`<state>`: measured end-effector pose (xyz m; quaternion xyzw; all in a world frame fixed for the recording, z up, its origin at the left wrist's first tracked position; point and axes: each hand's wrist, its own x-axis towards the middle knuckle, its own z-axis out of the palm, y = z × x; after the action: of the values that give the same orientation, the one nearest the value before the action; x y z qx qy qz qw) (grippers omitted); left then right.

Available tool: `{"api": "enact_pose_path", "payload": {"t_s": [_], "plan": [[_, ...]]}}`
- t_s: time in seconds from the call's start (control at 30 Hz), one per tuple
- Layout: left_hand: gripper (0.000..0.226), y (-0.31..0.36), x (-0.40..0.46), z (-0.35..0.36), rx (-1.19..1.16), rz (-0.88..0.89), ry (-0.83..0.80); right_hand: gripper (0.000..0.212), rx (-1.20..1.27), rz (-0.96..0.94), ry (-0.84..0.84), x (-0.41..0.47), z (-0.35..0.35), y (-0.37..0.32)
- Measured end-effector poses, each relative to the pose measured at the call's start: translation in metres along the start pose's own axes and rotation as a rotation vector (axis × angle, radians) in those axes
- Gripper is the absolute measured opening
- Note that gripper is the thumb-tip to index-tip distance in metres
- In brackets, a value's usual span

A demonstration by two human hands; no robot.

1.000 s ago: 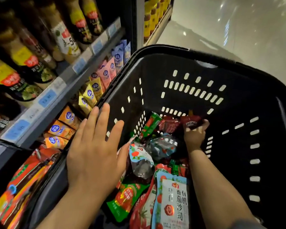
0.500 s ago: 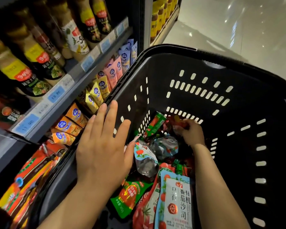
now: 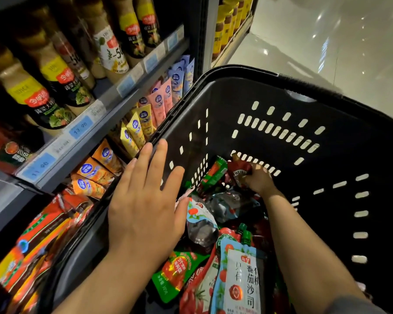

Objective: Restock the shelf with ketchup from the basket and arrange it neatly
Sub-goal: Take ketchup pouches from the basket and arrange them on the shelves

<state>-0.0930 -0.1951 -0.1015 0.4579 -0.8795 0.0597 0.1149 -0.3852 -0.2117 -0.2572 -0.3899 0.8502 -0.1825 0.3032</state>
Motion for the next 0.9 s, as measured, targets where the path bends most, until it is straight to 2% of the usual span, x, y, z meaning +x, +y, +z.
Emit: {"api": "enact_pose_path", "payload": {"t_s": [0.1, 0.27, 0.33, 0.37, 0.43, 0.47, 0.53, 0.63, 0.7, 0.77, 0.8, 0.83, 0.87, 0.9], "plan": [[0.051, -0.001, 0.0, 0.0, -0.012, -0.003, -0.005, 0.027, 0.177, -0.021, 0.121, -0.022, 0.01, -0.007], [0.05, 0.01, 0.0, -0.001, -0.189, 0.124, 0.004, 0.036, 0.462, 0.078, 0.007, -0.055, -0.003, -0.03], [0.064, 0.027, 0.007, -0.001, -0.296, 0.173, -0.112, 0.029, 0.595, 0.028, -0.041, -0.069, -0.008, -0.037], [0.068, 0.036, 0.015, 0.002, -0.386, 0.142, -0.174, 0.025, 0.638, -0.003, -0.041, -0.074, -0.01, -0.039], [0.067, 0.052, 0.037, 0.011, -0.588, -0.037, -0.325, 0.022, 0.697, -0.055, -0.067, -0.081, -0.013, -0.039], [0.065, 0.059, 0.047, 0.018, -0.638, -0.086, -0.363, 0.021, 0.711, -0.085, -0.106, -0.085, -0.016, -0.039], [0.054, 0.065, 0.056, 0.034, -0.667, -0.076, -0.36, 0.026, 0.7, -0.124, -0.205, -0.088, -0.02, -0.037], [0.026, 0.059, 0.056, 0.047, -0.732, -0.052, -0.31, 0.032, 0.652, -0.141, -0.334, -0.085, -0.026, -0.031], [0.02, 0.052, 0.057, 0.047, -0.69, -0.034, -0.308, 0.042, 0.747, -0.122, -0.422, -0.078, -0.029, -0.022], [0.019, 0.047, 0.06, 0.042, -0.651, -0.039, -0.305, 0.047, 0.827, -0.011, -0.364, -0.065, -0.029, -0.009], [0.018, 0.045, 0.062, 0.04, -0.623, -0.048, -0.298, 0.045, 0.749, 0.044, -0.236, -0.055, -0.026, -0.001], [0.018, 0.044, 0.065, 0.039, -0.596, -0.05, -0.286, 0.042, 0.532, 0.073, -0.058, -0.042, -0.021, 0.011], [0.019, 0.044, 0.066, 0.037, -0.565, -0.04, -0.276, 0.042, 0.225, 0.072, 0.097, -0.031, -0.015, 0.023], [0.019, 0.043, 0.068, 0.036, -0.526, -0.018, -0.272, 0.048, -0.057, 0.011, 0.163, -0.022, -0.008, 0.033]]}}
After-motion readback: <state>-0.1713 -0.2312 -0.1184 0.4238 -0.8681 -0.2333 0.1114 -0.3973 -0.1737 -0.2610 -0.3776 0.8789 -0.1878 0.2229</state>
